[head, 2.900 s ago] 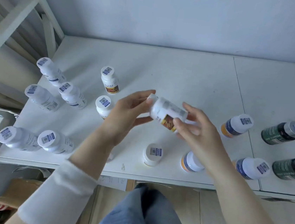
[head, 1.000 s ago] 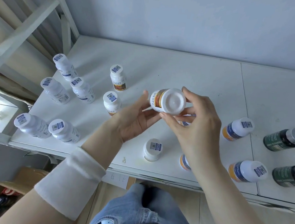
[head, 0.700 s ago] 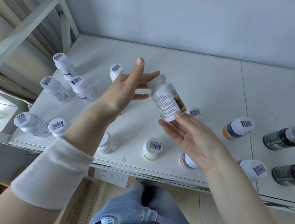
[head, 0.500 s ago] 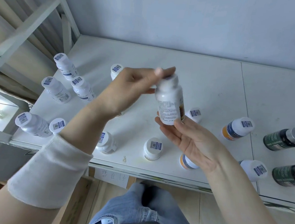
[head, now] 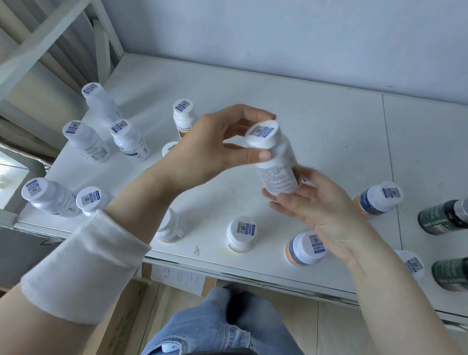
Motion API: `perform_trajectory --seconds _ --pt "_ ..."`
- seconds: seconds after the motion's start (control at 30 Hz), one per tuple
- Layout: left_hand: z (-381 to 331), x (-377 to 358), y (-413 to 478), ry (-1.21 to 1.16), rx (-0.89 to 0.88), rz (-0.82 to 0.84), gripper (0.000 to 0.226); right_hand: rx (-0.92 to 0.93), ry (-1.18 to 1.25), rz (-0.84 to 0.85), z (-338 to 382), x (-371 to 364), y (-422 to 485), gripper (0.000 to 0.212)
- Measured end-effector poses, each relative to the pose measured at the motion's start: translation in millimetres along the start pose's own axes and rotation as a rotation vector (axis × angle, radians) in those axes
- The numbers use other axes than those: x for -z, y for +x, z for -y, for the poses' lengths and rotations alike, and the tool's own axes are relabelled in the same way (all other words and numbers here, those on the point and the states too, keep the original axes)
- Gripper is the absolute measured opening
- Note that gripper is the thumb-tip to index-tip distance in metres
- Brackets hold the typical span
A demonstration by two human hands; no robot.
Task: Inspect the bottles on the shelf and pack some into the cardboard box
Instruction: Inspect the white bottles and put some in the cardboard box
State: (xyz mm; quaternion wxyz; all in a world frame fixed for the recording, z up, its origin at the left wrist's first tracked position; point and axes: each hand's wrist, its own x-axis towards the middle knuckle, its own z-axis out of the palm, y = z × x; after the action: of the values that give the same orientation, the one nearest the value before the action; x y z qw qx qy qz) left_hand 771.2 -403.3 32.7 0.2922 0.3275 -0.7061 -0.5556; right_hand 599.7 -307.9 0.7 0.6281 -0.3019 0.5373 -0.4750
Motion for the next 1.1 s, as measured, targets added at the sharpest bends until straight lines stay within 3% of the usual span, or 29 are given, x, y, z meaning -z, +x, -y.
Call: perform_trajectory --seconds 0.17,0.27,0.57,0.77,0.93,1.1 --pt "42 -3 24 0.381 0.129 -0.073 0.04 0.287 -1.138 -0.313 0 16 10 0.084" --pt "69 -11 37 0.517 0.166 -0.068 0.043 0.386 -1.384 -0.305 2 14 17 0.077" --pt "89 -19 51 0.575 0.168 -0.058 0.046 0.432 -1.435 -0.269 3 16 29 0.072" --pt "85 -12 41 0.591 0.11 -0.007 0.066 0.423 -1.438 -0.236 -1 5 27 0.072" --pt "72 6 33 0.647 0.057 -0.024 0.061 0.365 -1.342 -0.316 0 -6 19 0.071" --pt "76 -25 62 0.883 0.244 0.032 0.056 0.324 -1.354 -0.442 -4 -23 11 0.068"
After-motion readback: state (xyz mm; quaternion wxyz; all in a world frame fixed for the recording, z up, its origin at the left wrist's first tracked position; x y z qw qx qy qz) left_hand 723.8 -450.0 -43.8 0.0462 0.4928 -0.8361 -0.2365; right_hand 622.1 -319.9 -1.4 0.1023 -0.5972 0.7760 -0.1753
